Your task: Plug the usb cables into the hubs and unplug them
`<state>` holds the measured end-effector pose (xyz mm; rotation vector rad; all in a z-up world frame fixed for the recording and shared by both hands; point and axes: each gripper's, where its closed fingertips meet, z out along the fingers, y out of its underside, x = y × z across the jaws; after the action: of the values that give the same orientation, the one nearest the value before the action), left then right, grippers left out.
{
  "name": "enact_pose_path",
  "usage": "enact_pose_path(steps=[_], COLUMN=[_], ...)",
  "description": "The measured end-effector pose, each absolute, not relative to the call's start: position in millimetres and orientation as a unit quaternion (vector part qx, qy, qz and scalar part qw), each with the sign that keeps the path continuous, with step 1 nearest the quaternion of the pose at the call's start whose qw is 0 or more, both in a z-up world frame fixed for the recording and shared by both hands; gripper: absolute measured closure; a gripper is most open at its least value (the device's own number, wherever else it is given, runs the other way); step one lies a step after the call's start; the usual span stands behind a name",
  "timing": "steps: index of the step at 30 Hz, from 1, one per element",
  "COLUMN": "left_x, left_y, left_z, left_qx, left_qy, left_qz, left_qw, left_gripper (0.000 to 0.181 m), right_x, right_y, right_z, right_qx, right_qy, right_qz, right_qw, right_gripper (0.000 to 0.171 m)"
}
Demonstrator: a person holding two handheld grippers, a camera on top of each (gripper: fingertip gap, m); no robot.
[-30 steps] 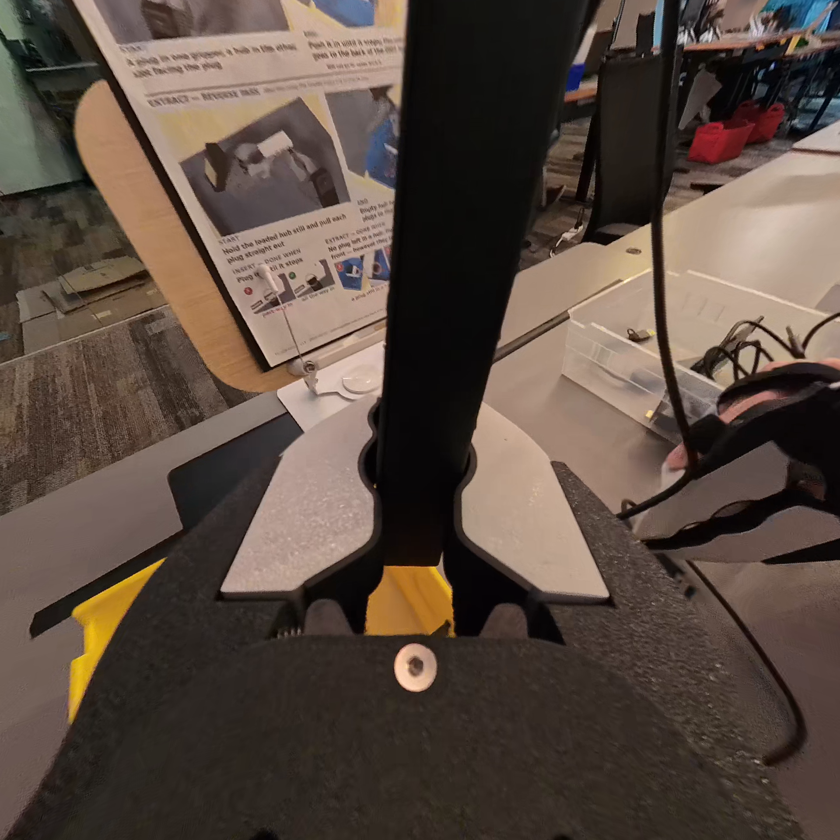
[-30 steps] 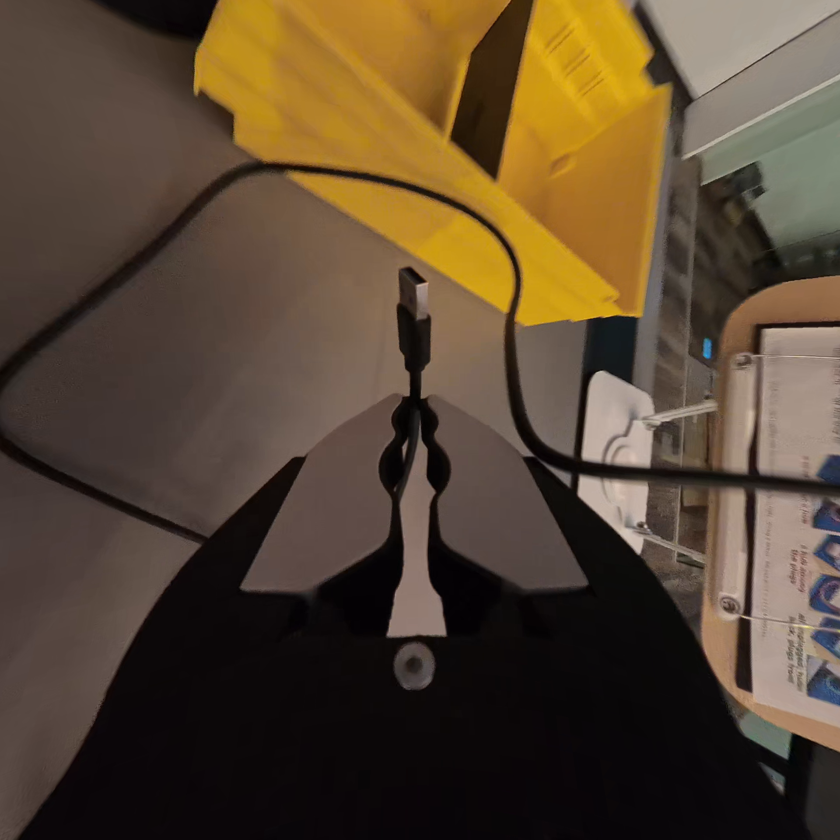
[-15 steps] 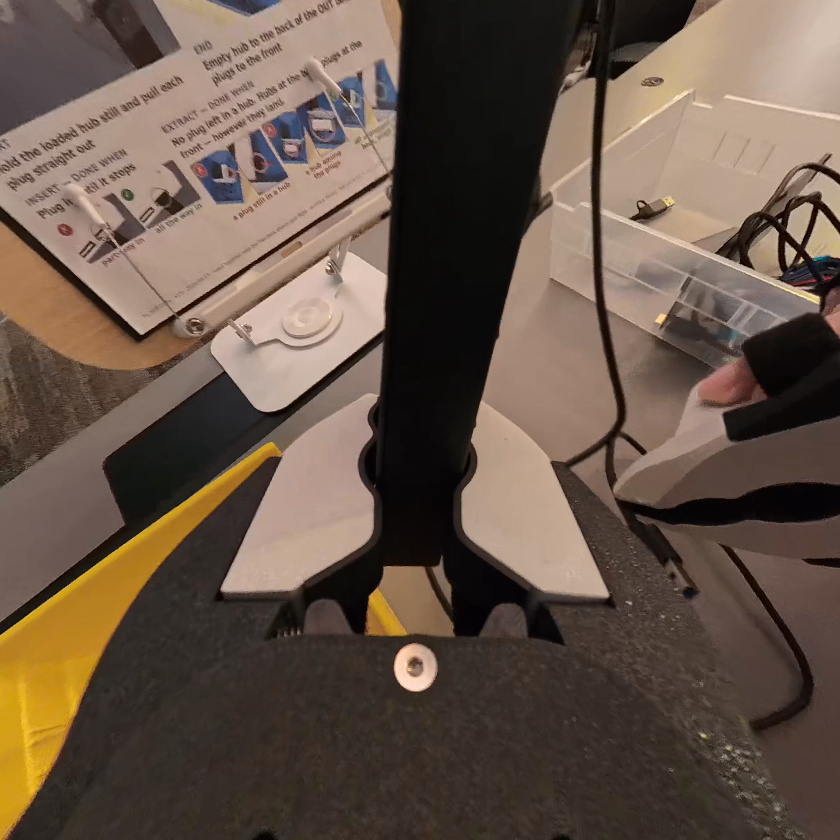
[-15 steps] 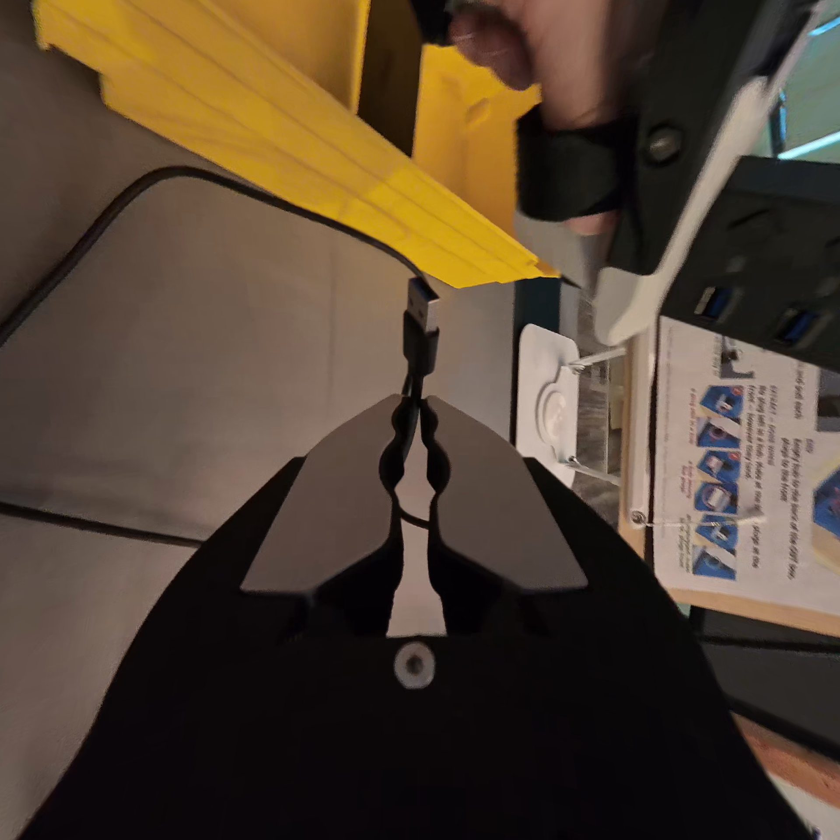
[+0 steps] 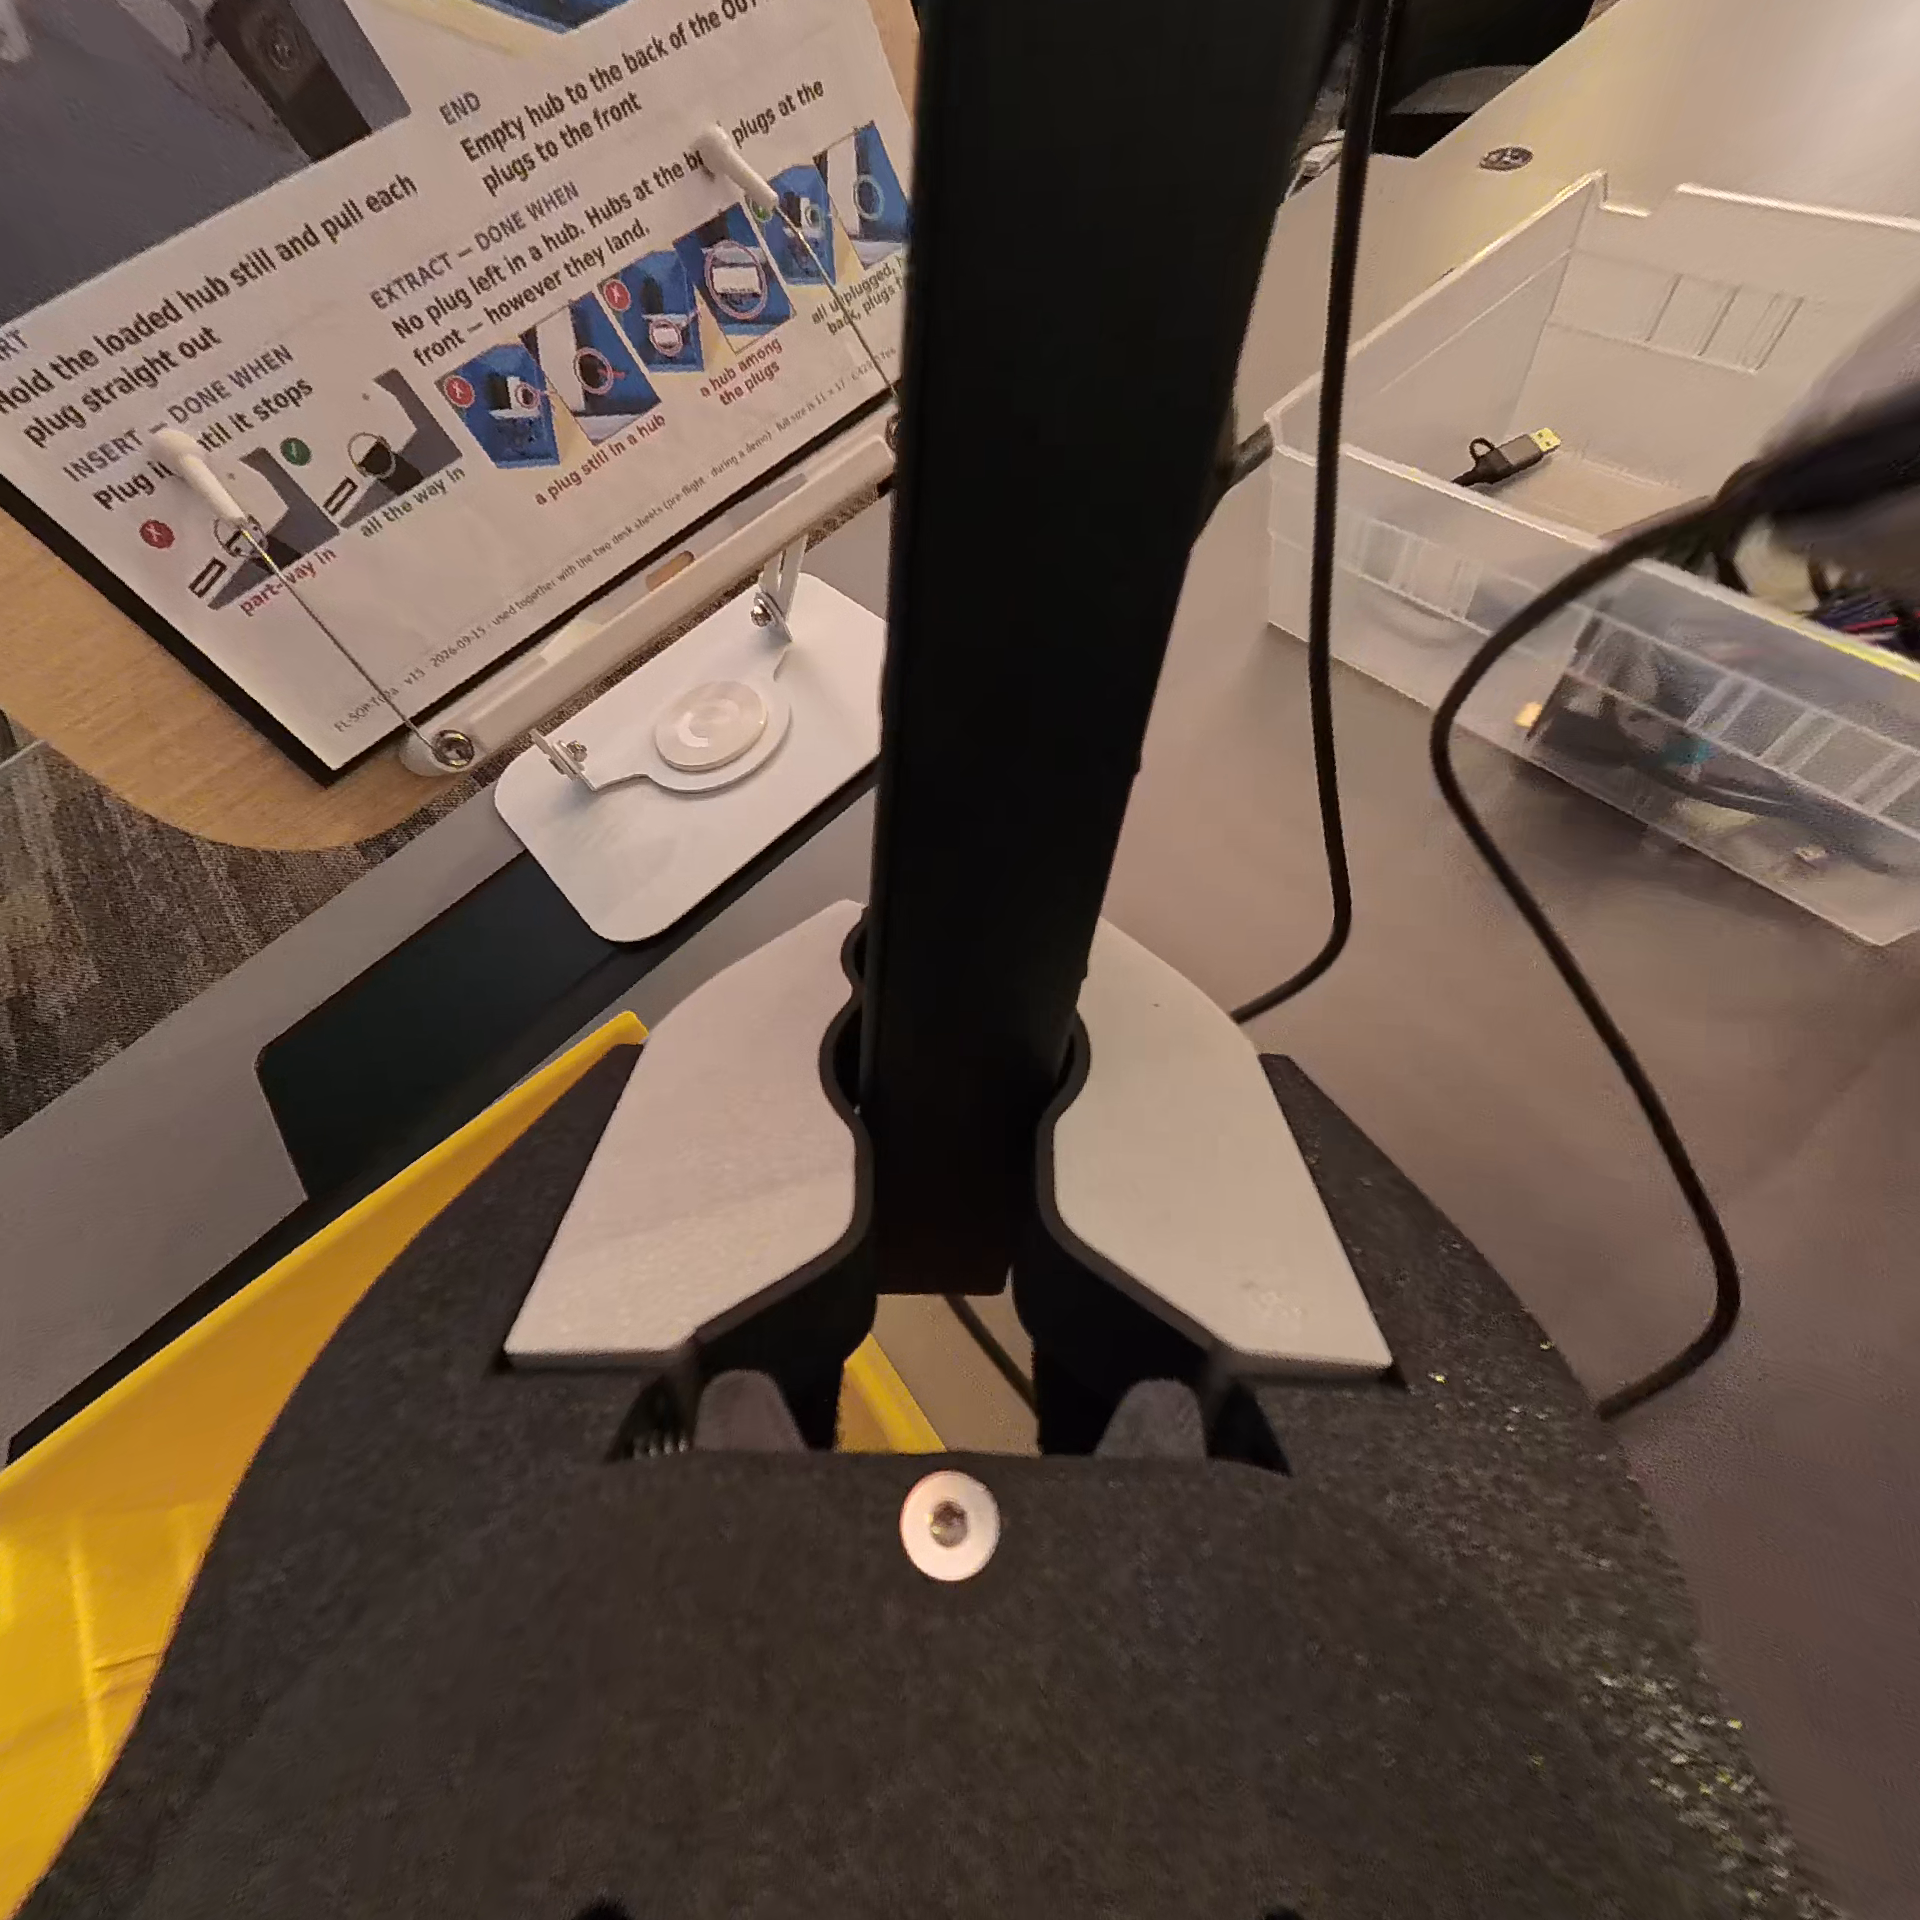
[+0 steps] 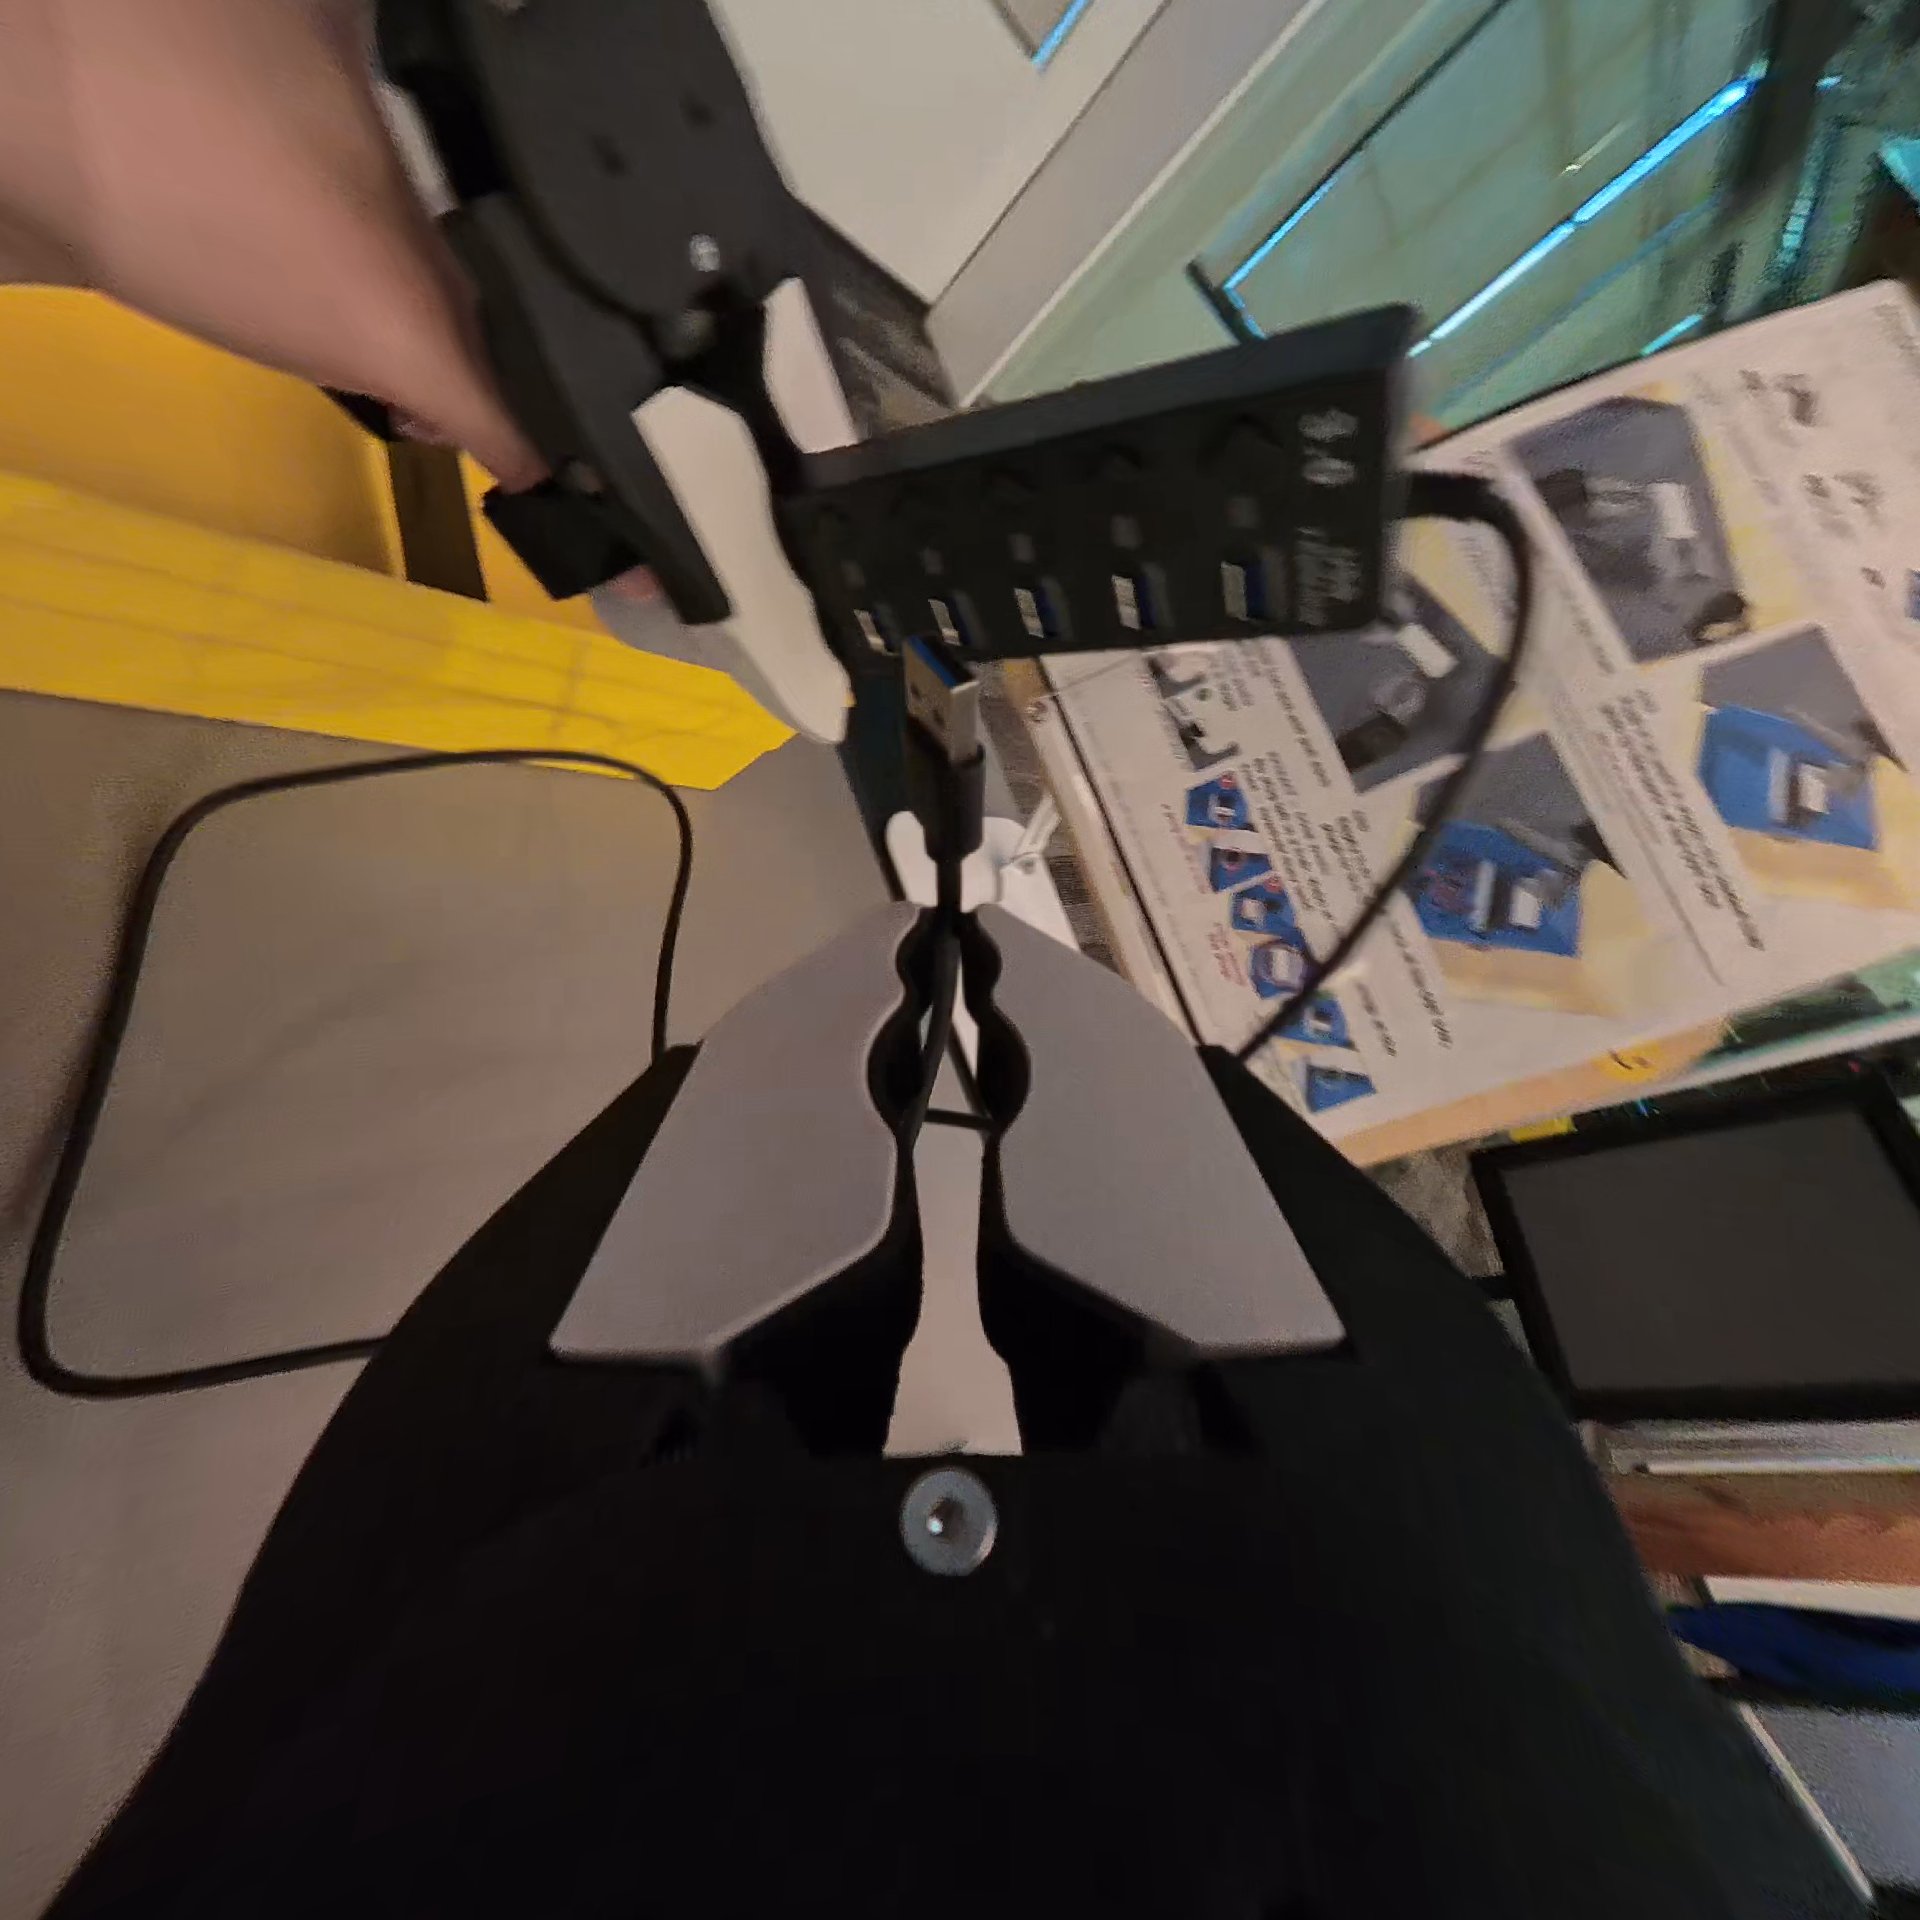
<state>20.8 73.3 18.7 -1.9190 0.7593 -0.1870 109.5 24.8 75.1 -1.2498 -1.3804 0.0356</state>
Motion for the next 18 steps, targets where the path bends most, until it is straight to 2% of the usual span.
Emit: enact_pose_path(steps=[8, 13, 18], left_x=[1.5, -28.8, -66.1], left_y=[72.4, 67.9, 53.9], left_z=[43.8, 75.2, 109.2], left_qx=[-0.783, -0.765, -0.741], left_qy=[0.285, 0.240, 0.187], left_qz=[-0.074, -0.084, -0.128], left_qw=[0.548, 0.592, 0.632], left_gripper=[0.154, 0.154, 0.154], right_x=[245.7, 335.1, 371.0], right_y=[83.3, 122.3, 140.1], right_z=[151.3, 146.4, 134.1], right_qx=[-0.592, -0.627, -0.645], right_qy=[-0.376, -0.265, -0.219], right_qz=[-0.014, -0.026, -0.021], right_qw=[0.713, 0.732, 0.732], right_gripper=[0.166, 0.167, 0.167])
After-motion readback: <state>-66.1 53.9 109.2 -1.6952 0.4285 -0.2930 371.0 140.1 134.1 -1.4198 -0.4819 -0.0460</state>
